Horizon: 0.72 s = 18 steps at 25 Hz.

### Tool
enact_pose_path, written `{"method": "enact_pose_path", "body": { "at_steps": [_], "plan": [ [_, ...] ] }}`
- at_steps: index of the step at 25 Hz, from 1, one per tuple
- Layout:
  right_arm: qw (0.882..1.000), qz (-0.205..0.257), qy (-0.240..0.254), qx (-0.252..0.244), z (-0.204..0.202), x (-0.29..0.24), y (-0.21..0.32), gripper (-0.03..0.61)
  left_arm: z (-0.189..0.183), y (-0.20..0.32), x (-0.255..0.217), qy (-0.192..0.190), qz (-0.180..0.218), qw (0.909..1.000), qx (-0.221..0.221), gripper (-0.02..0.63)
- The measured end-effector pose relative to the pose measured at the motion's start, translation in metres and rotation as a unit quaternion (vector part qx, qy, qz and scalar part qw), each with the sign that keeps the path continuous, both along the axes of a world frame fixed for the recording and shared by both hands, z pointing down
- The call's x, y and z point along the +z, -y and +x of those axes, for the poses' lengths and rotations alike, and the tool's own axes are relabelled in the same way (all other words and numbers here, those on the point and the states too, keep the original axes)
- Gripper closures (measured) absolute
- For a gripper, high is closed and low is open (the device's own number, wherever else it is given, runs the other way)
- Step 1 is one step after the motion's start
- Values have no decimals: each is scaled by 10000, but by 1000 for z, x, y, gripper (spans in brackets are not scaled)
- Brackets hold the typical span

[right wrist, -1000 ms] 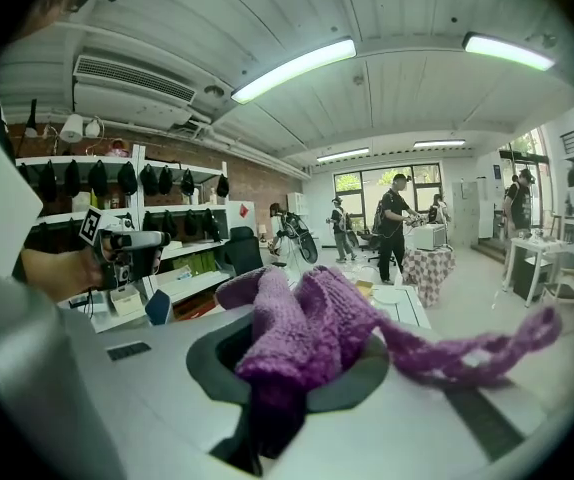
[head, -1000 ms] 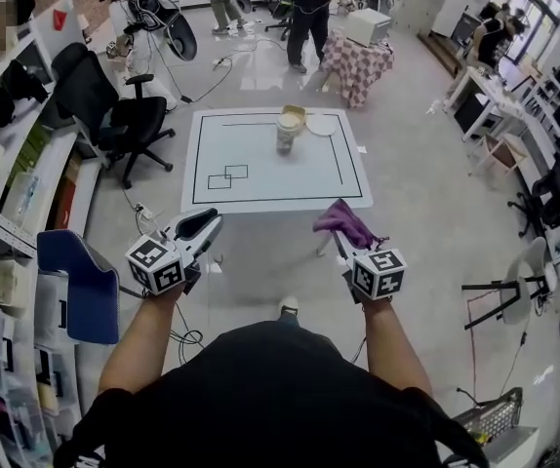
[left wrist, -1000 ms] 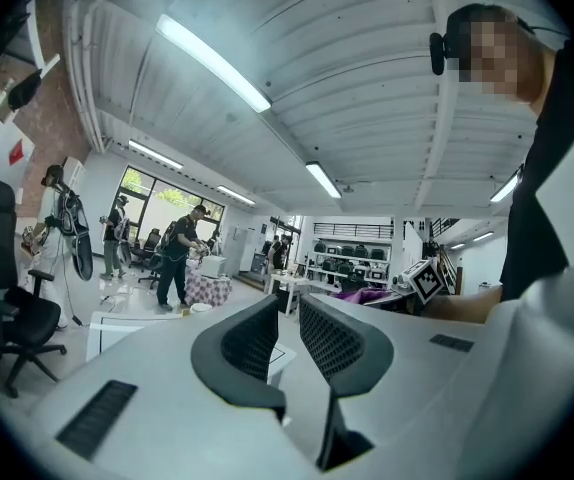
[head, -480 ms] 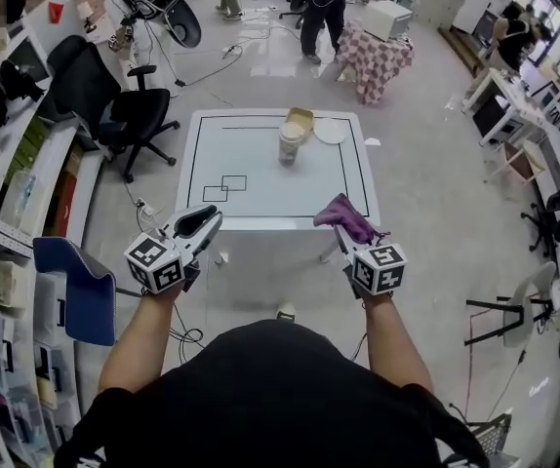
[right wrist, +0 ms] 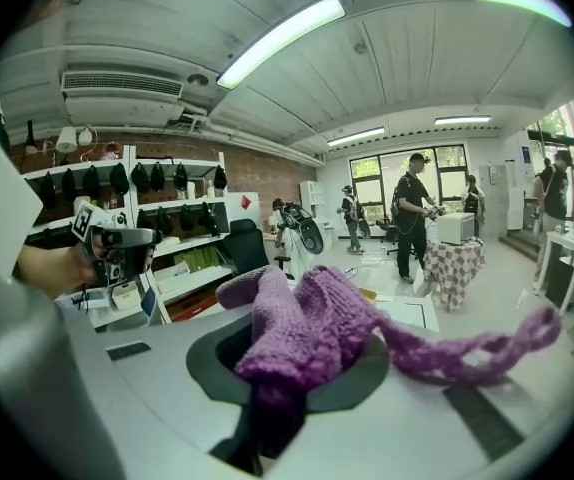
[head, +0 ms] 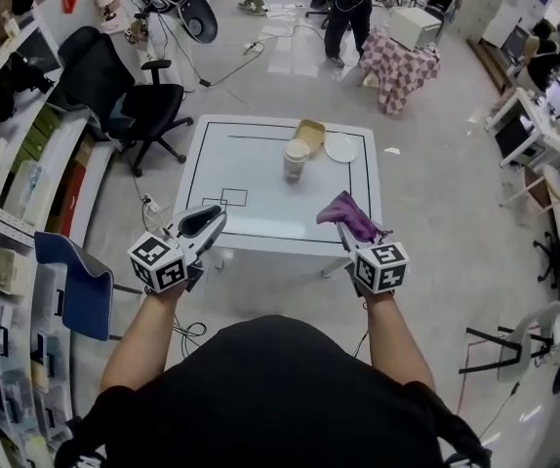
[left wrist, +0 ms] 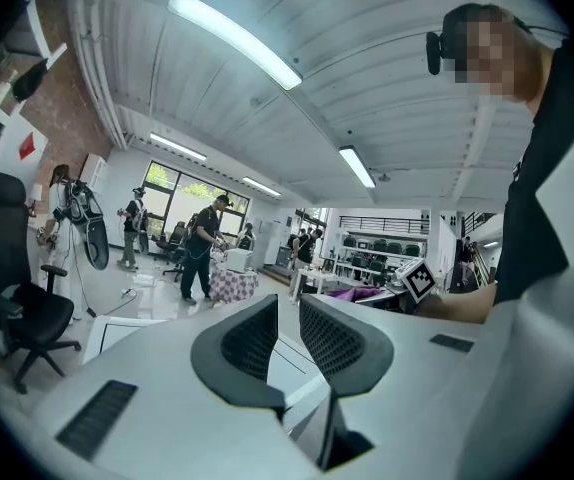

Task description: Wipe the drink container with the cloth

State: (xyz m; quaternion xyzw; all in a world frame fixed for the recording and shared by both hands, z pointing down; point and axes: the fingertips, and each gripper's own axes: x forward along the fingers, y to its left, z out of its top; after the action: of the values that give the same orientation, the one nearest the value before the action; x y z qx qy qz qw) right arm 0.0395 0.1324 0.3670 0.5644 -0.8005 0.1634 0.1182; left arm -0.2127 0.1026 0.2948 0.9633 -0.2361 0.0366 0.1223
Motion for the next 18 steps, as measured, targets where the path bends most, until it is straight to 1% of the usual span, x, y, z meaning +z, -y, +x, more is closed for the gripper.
{"method": "enact_pose_path", "body": {
  "at_steps": [5,9,12,18],
  "plan": [
    [9998,-47,-3,-177,30,9,28,497,36,26,5,18,-10,9999,-129,538],
    [9998,-111,40,-159,53,18,44,497,60,40,11,83,-26,9999,-115,537],
    [9998,-118,86,-141,61,24,52,497,66,46,16,150,-52,9998,-107,537],
    [9998,-203,42,-19,62,31,73,500,64,69,18,170,-37,9998,-83,537]
  ]
}}
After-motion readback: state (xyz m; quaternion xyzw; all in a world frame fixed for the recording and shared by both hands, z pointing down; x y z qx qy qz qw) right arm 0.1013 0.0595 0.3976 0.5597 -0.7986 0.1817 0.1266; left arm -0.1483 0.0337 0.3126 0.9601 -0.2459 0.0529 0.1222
